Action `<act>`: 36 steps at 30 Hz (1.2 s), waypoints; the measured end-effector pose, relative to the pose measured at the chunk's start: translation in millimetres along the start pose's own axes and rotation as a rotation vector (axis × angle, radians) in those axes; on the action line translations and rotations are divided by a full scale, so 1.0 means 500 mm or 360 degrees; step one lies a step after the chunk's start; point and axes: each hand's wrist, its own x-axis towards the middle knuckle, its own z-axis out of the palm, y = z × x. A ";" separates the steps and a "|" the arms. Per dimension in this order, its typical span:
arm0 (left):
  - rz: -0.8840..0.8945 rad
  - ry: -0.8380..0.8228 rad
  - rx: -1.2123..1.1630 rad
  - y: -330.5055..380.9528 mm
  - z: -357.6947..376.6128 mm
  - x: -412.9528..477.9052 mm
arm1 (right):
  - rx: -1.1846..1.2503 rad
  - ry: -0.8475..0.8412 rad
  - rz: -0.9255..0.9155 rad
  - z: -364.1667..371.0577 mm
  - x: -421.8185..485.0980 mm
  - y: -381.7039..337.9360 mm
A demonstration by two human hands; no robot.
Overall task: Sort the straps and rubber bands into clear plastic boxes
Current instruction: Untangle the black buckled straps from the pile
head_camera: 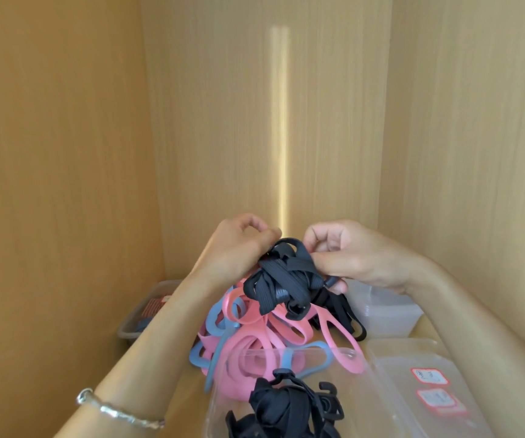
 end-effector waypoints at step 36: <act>-0.0340 -0.0522 -0.1246 0.032 0.026 -0.025 | 0.0347 0.0660 -0.0030 -0.006 0.023 0.027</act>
